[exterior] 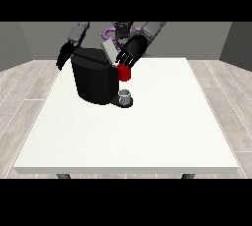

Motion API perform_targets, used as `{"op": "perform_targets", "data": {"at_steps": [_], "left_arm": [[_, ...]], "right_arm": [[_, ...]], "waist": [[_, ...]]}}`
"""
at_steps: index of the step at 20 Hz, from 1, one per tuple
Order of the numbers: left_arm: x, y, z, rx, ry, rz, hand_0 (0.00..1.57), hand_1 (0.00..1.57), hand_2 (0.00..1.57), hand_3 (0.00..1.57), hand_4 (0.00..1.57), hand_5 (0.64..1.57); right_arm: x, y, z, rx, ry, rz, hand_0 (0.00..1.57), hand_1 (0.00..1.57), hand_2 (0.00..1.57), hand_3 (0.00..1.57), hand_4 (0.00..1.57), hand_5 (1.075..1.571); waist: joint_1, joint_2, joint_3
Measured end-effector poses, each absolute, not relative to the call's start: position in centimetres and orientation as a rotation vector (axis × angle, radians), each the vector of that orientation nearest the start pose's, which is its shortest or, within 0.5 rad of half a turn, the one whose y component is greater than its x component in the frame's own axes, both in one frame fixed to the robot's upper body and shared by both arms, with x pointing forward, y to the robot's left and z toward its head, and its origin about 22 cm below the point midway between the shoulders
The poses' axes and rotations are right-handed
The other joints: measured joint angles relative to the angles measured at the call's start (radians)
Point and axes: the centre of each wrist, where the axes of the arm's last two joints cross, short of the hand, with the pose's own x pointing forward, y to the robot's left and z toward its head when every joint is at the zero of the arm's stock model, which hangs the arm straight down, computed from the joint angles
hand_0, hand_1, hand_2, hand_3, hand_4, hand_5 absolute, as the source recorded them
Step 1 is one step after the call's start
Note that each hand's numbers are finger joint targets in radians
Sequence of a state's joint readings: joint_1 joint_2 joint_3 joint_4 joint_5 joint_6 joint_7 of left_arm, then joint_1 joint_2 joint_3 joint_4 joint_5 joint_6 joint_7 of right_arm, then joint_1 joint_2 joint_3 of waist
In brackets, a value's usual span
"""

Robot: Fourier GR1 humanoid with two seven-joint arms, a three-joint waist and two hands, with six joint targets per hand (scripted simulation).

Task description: Insert the coffee pod into the coffee machine and close the lid

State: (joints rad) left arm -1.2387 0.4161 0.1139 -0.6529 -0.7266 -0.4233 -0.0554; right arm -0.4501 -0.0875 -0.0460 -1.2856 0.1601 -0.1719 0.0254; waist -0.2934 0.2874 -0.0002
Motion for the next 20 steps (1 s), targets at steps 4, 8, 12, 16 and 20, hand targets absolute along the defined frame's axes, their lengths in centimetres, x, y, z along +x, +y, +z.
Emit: {"op": "perform_targets", "data": {"at_steps": [4,8,12,16,20], "left_arm": [[46.3,23.2,26.2,0.609,-1.539,-1.128,1.17,1.17,1.24,1.19,0.41,1.571],[46.3,23.3,26.8,0.626,-1.559,-1.124,1.23,1.23,1.27,1.21,0.39,1.571],[46.3,23.6,27.5,0.638,-1.573,-1.119,1.21,1.21,1.24,1.20,0.35,1.571],[46.3,23.6,27.6,0.653,-1.595,-1.124,1.19,1.19,1.21,1.17,0.36,1.571],[46.3,23.3,27.6,0.688,-1.604,-1.119,1.23,1.23,1.24,1.16,0.00,1.571]], "right_arm": [[34.6,-21.3,5.7,-0.250,-1.706,0.118,0.00,0.00,0.00,0.00,0.12,1.571],[34.6,-21.2,5.3,-0.251,-1.711,0.116,0.00,0.00,0.00,0.00,0.00,1.571],[34.6,-21.6,5.2,-0.253,-1.717,0.109,0.00,0.00,0.00,0.00,0.10,1.571],[35.0,-21.7,5.8,-0.260,-1.717,0.101,0.00,0.00,0.00,0.00,0.00,1.571],[35.0,-21.2,6.0,-0.266,-1.712,0.111,0.00,0.00,0.00,0.00,0.14,1.571]], "waist": [[0.005,0.005,0.0004],[0.004,0.016,0.0003],[-0.001,0.023,0.0000],[0.000,0.027,0.0000],[-0.003,0.024,-0.0003]]}}
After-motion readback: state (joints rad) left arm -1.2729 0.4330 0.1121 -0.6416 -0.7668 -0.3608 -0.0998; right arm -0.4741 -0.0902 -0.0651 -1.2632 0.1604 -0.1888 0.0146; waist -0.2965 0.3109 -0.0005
